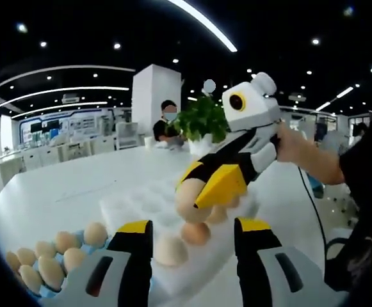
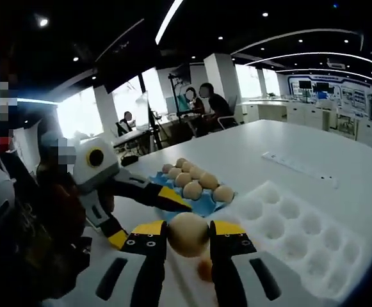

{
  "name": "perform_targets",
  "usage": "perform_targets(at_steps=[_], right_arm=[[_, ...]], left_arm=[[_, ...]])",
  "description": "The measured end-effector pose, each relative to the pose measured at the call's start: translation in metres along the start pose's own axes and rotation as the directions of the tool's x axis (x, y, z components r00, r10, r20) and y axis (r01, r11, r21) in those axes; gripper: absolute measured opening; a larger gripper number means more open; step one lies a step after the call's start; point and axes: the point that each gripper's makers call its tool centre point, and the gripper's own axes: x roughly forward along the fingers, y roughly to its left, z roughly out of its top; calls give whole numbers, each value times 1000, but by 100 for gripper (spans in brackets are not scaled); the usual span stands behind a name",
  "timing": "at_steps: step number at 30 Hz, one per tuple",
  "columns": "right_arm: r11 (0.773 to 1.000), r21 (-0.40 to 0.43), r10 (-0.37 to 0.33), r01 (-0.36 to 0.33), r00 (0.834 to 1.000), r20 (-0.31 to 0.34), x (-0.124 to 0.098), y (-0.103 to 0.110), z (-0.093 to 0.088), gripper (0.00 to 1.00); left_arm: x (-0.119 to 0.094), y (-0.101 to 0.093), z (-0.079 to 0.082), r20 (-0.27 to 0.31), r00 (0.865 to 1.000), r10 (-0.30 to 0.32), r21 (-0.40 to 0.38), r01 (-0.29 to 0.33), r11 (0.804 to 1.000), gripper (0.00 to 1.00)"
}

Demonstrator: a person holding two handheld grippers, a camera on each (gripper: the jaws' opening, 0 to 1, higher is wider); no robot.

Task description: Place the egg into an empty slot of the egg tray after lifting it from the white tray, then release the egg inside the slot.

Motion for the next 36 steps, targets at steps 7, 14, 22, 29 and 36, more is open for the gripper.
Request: perform_targets(at_steps=[7,14,22,29,36], right_arm=[[1000,12,19,-19,1000,-6,7,8,0,28],[999,19,29,-28,1000,-6,10,13,0,28],[998,39,40,-40,999,-3,11,18,3,28],[997,58,51,-51,999,-13,12,25,1,28],[998,37,57,-57,998,-3,13,29,4,29]], left_arm=[[0,-1,8,18,1000,10,20,-10,1000,47],[-2,0,9,17,1000,16,23,-16,1000,39],[0,-3,9,7,1000,6,24,-6,1000,32],[-2,-1,8,-8,1000,24,53,-23,998,29],[-5,-2,11,5,999,32,66,-32,997,28]])
